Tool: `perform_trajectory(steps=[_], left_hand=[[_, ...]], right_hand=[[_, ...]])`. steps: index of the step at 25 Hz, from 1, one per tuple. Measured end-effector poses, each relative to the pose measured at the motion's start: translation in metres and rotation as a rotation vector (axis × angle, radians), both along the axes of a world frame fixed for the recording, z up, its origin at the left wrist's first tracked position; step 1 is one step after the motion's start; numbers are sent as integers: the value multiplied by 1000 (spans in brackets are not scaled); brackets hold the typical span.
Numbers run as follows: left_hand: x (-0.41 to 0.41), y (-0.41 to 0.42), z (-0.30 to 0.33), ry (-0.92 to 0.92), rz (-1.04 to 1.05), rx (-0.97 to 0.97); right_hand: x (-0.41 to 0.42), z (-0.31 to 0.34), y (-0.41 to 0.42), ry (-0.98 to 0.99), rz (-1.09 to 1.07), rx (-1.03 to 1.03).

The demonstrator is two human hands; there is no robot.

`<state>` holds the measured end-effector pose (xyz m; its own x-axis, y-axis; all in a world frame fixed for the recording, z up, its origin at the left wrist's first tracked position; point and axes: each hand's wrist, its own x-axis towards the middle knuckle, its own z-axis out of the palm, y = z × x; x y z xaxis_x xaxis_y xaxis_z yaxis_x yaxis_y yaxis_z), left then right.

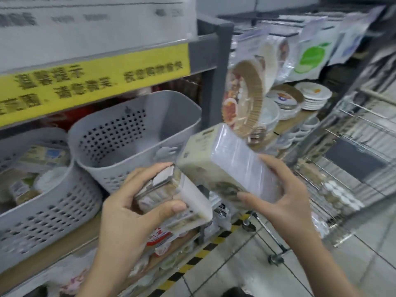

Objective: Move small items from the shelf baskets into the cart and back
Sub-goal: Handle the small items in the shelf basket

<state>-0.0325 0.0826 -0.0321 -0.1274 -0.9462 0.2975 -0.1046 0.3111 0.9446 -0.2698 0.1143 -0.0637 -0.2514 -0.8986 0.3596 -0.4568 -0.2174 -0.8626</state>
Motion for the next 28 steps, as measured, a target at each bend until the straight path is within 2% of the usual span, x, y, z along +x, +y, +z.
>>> perform_trajectory(steps=[3,8,12,16,20,28], left_hand=[[-53,-3,-12,5,-115,147],[-162,-21,-49,-56,-309,327],[-244,-28,-86,-107,-368,459],[-299,-32,-112,-95,-342,606],[-339,-57,-137,-101,-271,720],[-414,-143,-184,-152,-239,892]], right_hand=[[-45,-35,31,-236,-152,163],[-135,-80,73,-451,-348,303],[-204,-119,102,-574,-524,405],[-256,-151,118,-683,-692,465],[-305,-172,98,-742,-748,480],[-394,-222,3,-806,-831,565]])
